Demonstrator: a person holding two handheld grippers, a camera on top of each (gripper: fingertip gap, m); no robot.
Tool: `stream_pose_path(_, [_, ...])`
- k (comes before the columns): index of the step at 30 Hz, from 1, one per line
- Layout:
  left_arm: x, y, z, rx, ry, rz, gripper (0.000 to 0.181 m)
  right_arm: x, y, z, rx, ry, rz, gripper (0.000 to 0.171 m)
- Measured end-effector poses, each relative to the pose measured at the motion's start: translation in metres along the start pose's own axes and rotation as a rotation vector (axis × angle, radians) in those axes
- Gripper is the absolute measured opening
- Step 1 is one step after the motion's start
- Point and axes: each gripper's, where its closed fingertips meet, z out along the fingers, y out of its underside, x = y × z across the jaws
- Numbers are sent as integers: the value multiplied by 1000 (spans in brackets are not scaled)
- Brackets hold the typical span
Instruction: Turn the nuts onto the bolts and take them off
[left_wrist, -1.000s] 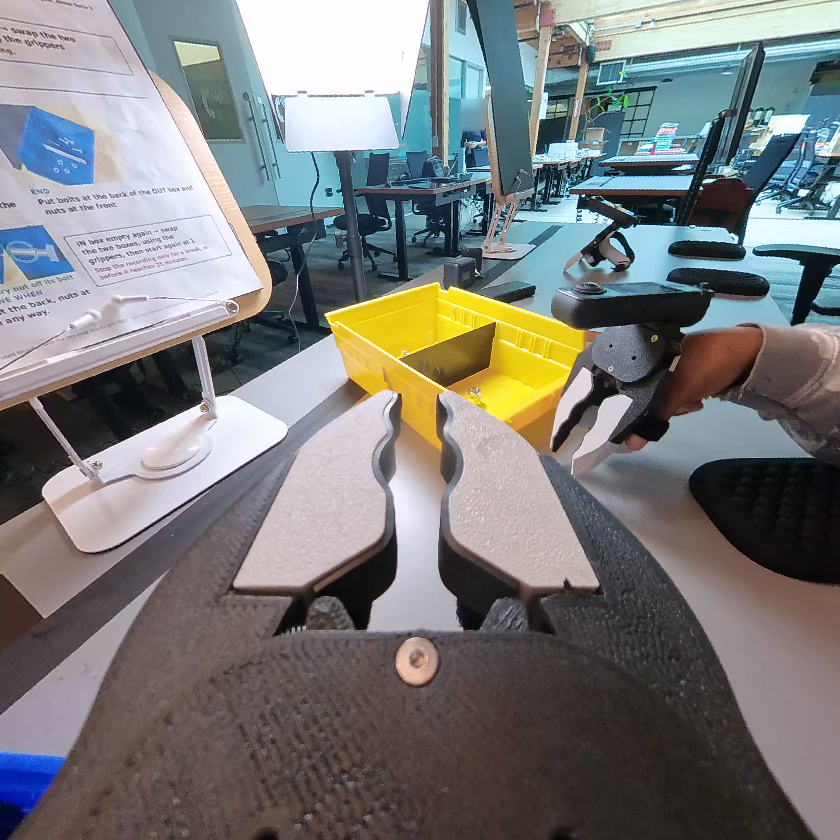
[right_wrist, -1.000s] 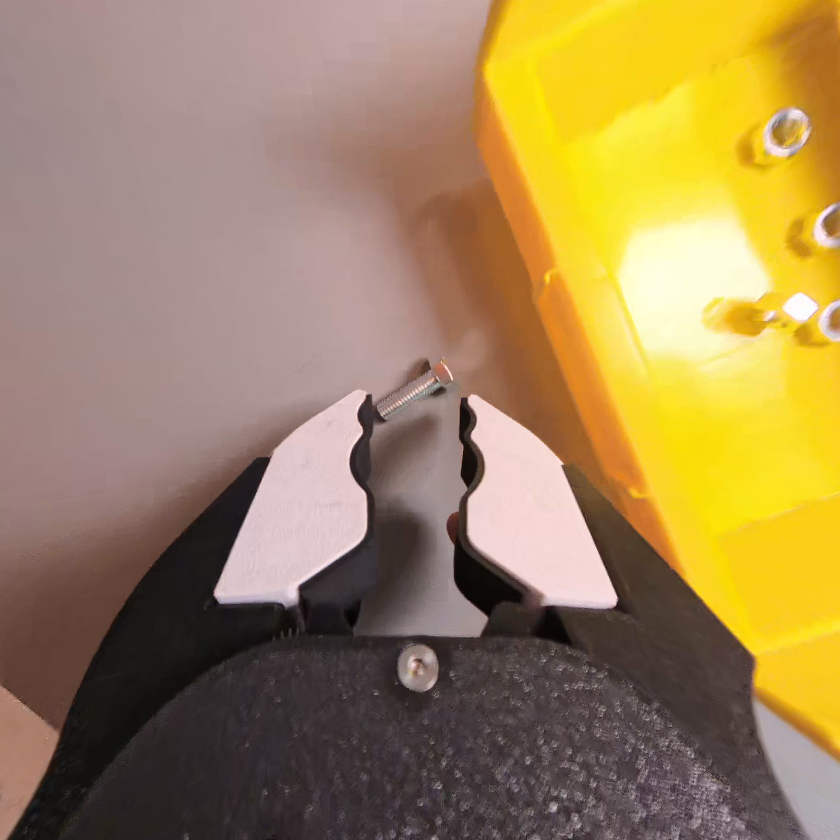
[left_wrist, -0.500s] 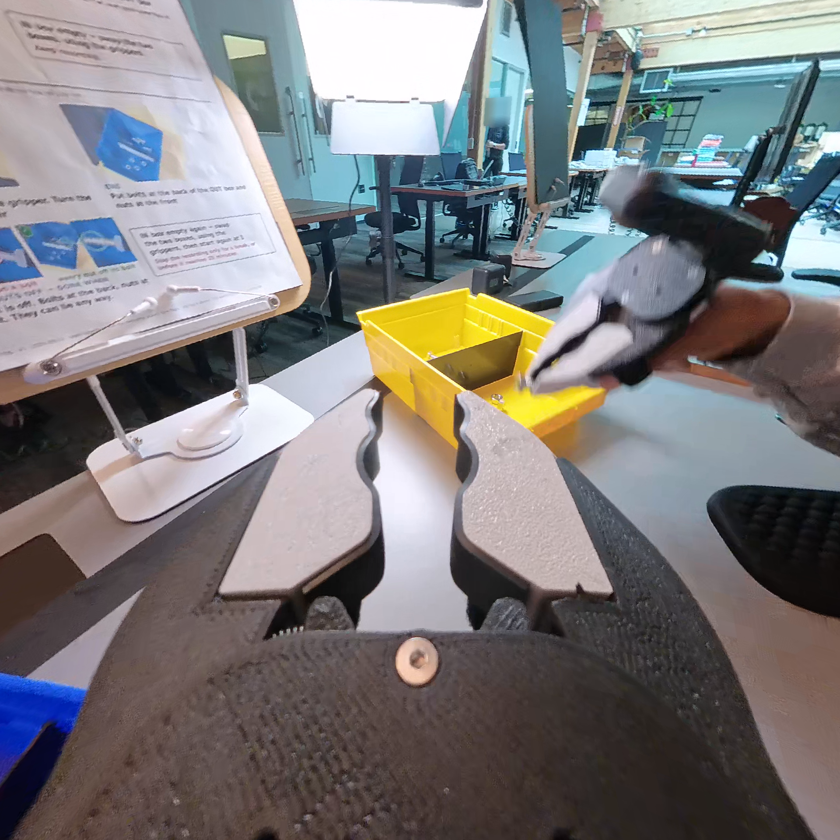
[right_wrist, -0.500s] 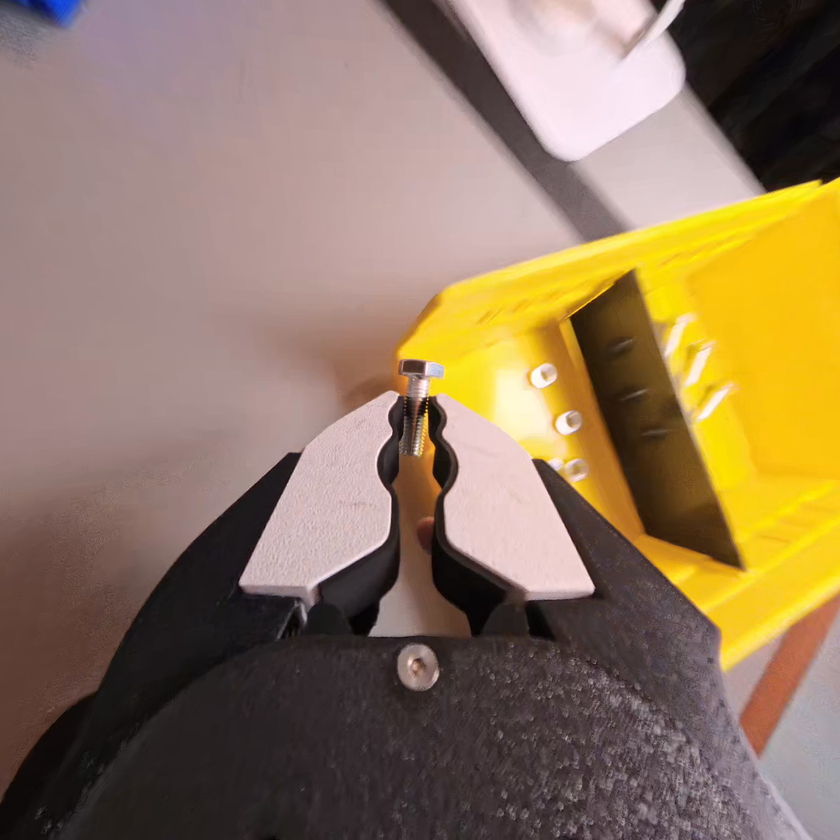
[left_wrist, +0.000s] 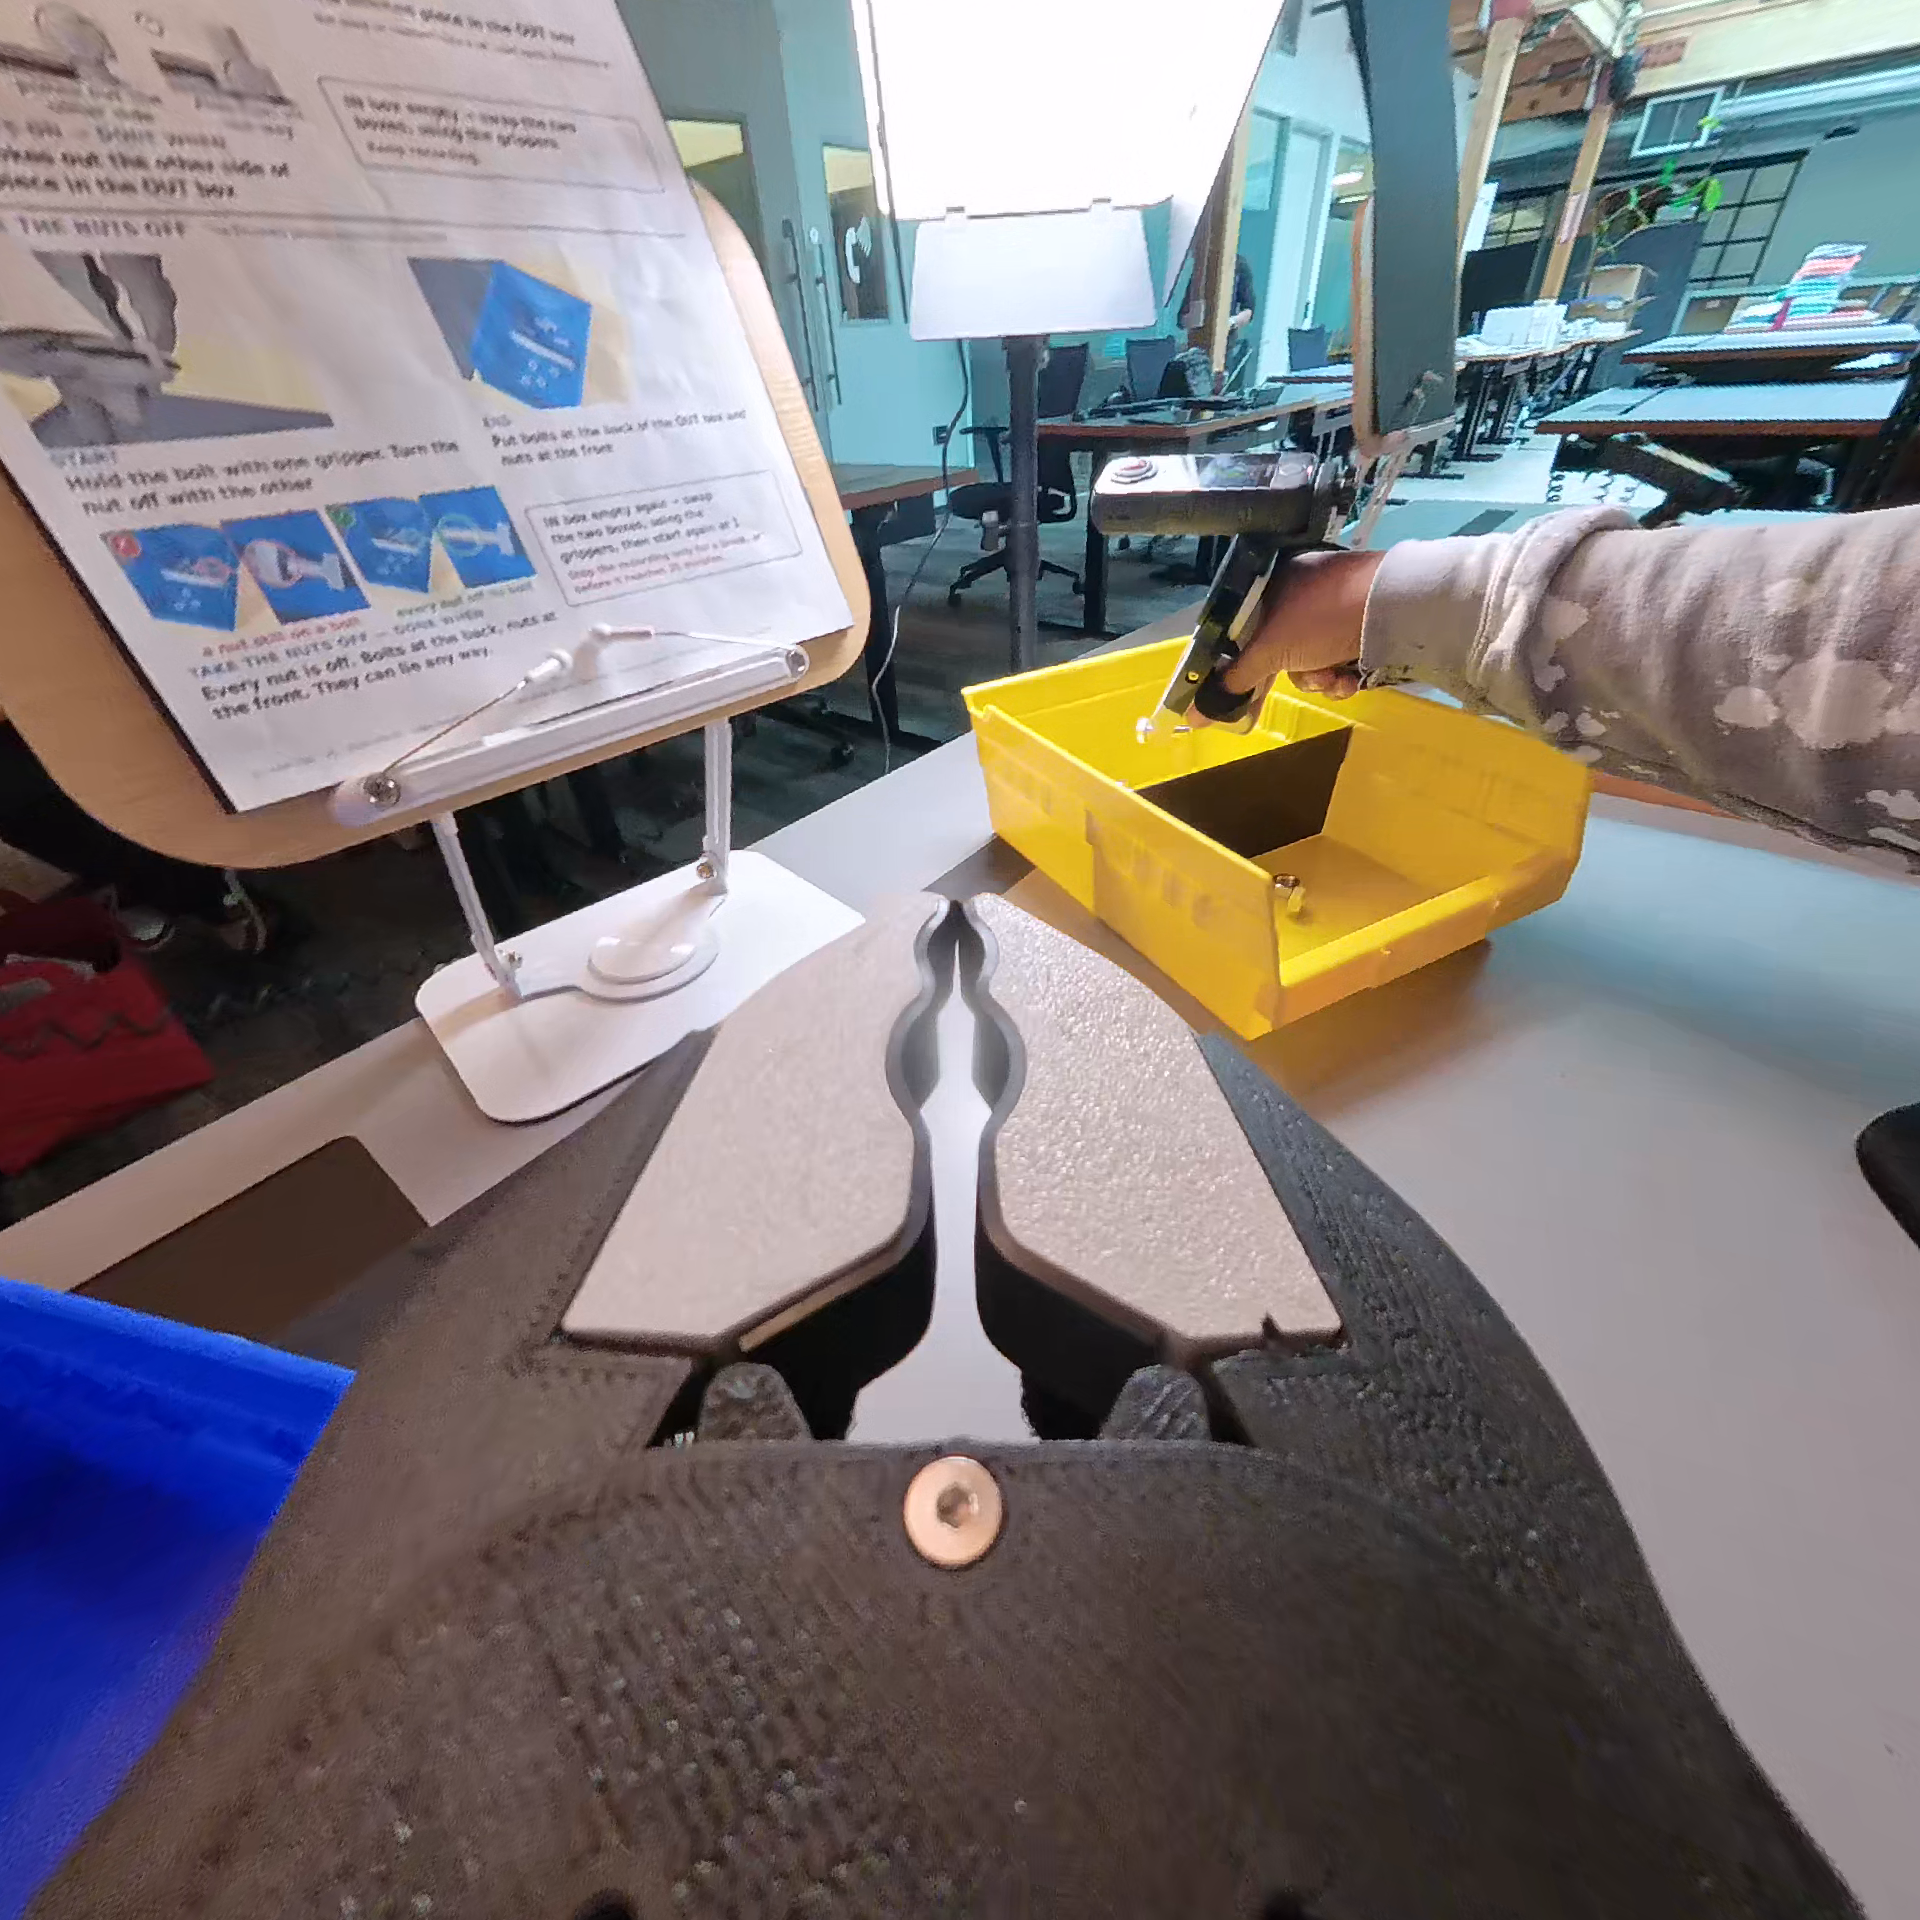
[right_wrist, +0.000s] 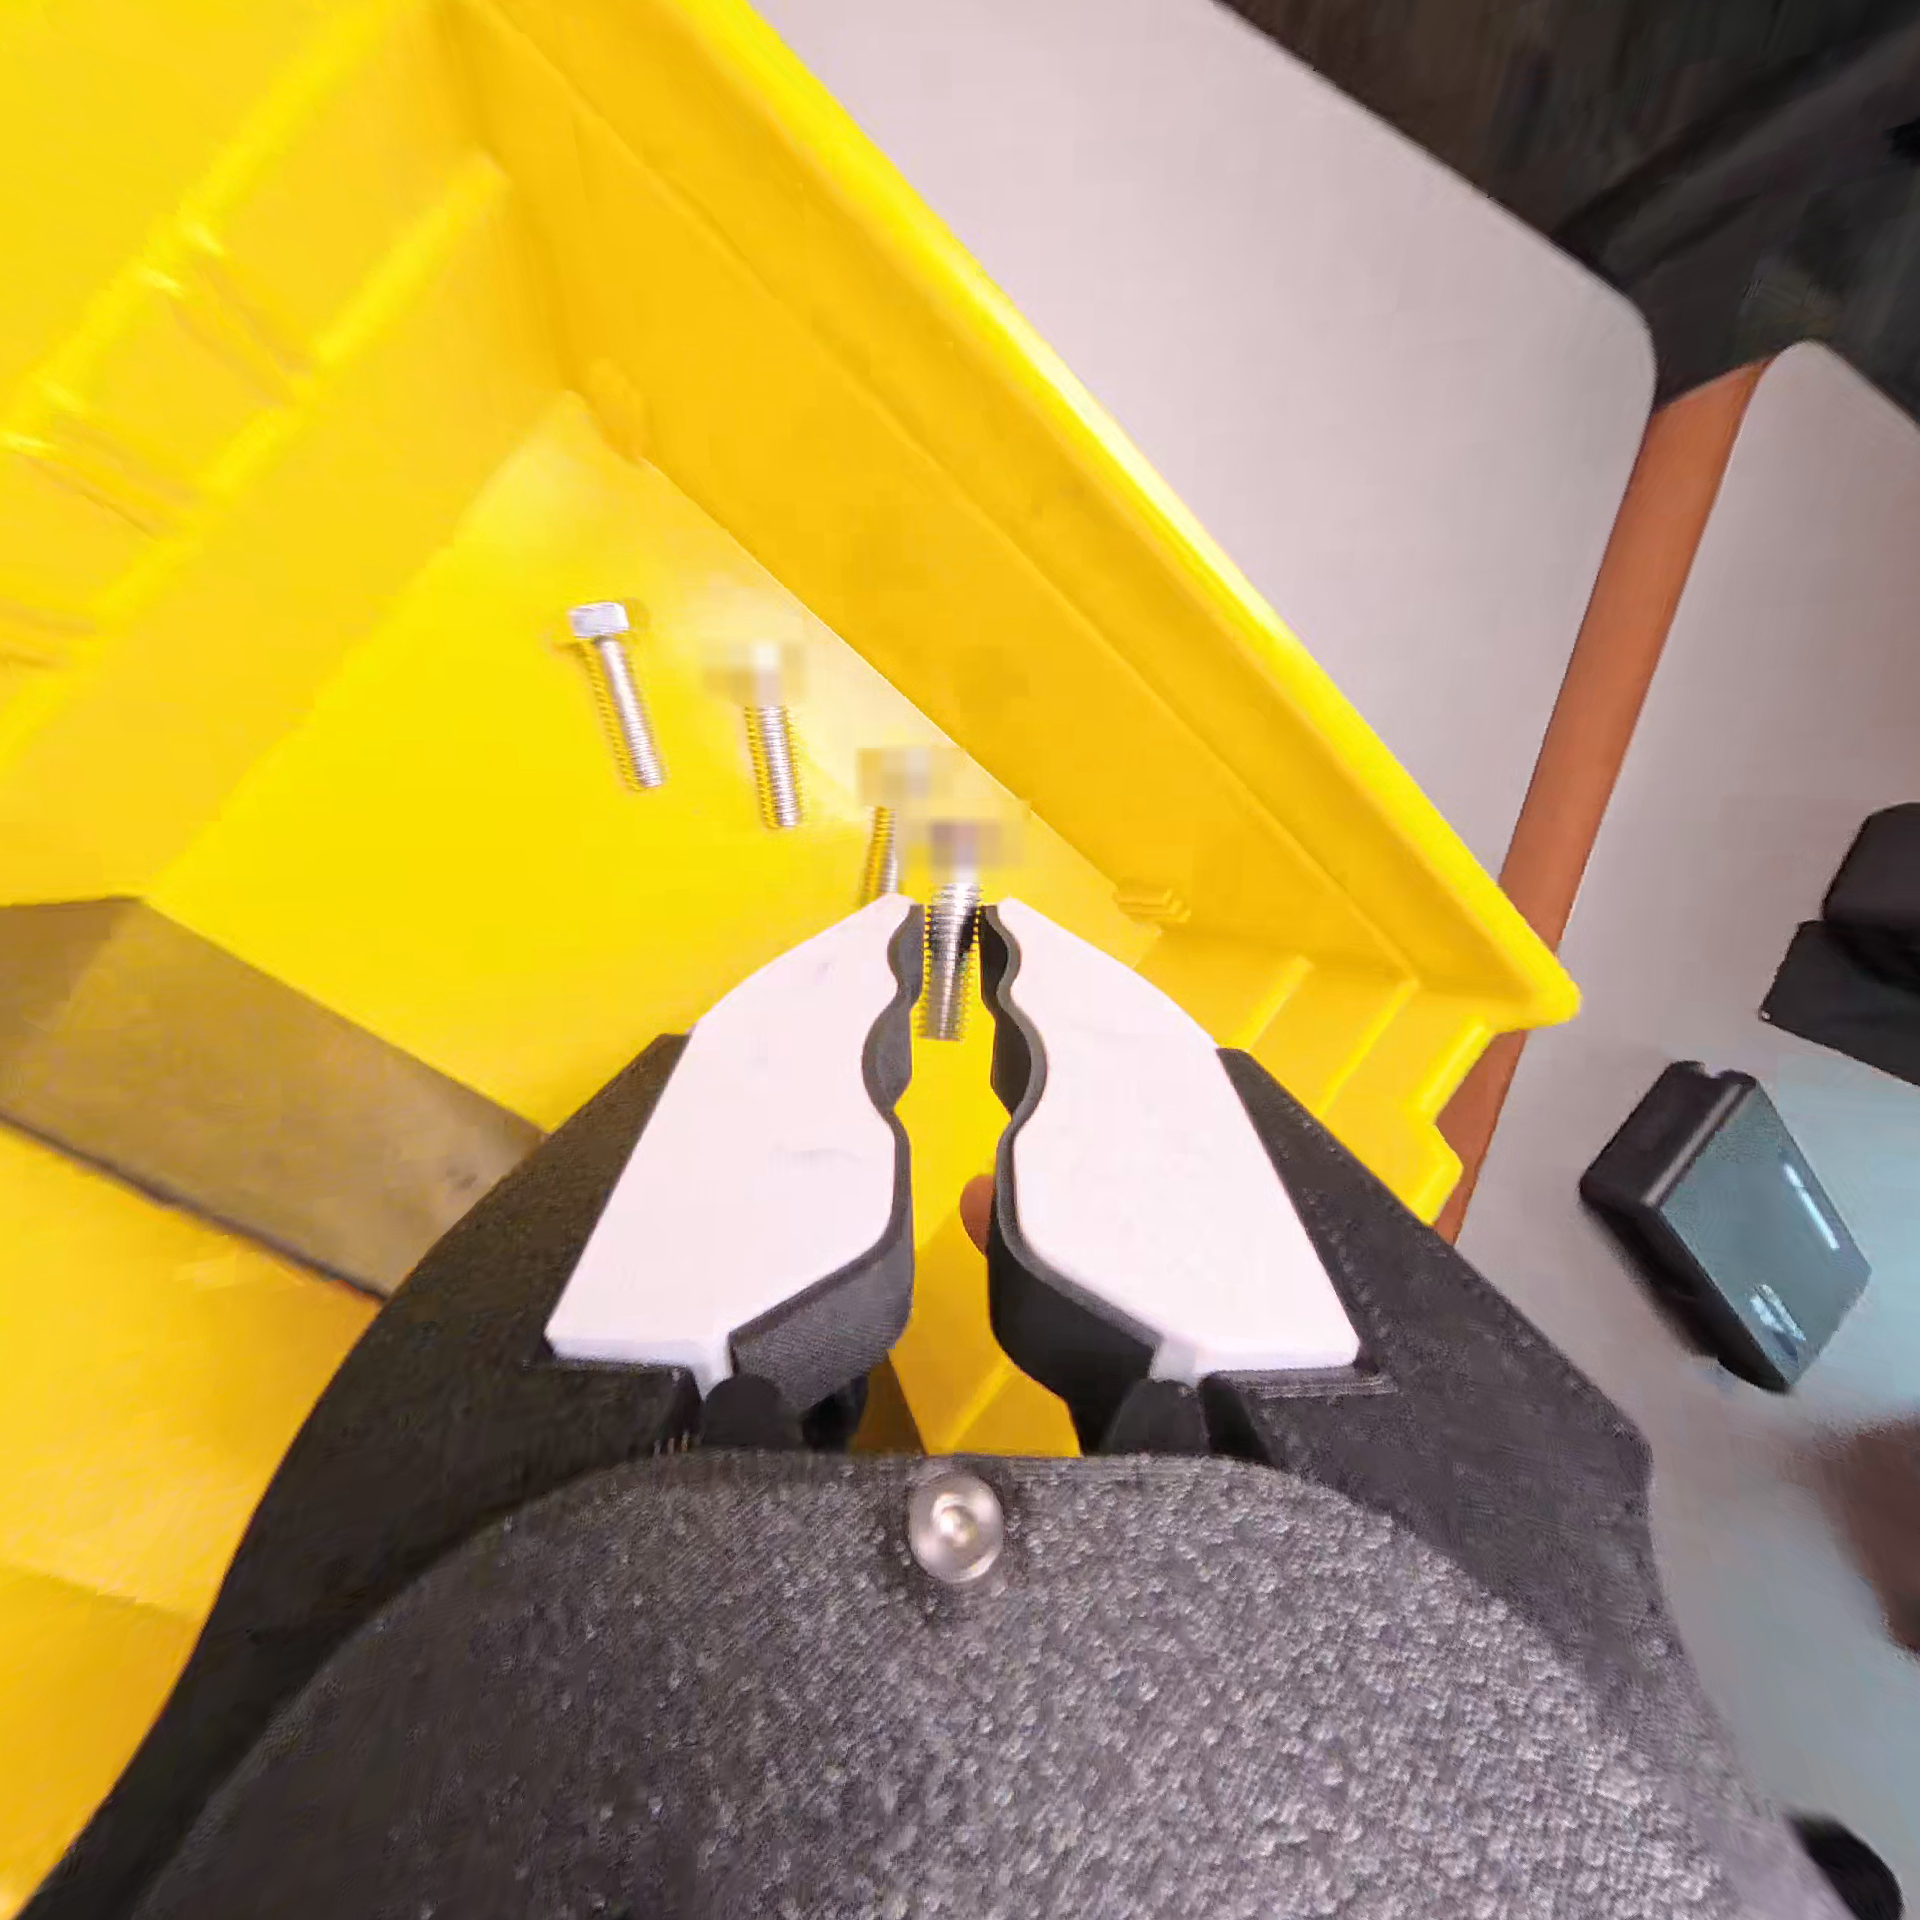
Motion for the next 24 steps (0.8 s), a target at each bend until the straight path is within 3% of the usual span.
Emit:
stream_pose_path(8, [-20, 16, 1, -39, -22, -57, 3, 9, 20, 51, -202, 25, 29, 10])
stream_pose_path(11, [-24, 18, 1, -33, -22, -79, 3, 10, 22, 57, -222, 39, 37, 10])
stream_pose_path(14, [-26, 16, -1, -30, -38, -67, 6, 9, 15, 49, -205, 43, 23, 22])
stream_pose_path(18, [-30, 9, -6, -15, -65, -50, 11, 8, -28, -6, 21, 35, -64, 27])
stream_pose_path(21, [-34, 4, -10, -11, -69, -64, 17, -10, -67, -85, 344, -16, -179, 32])
stream_pose_path(24, [-36, -5, -16, -12, -71, -64, 24, -46, -70, -167, 604, -72, -294, 33])
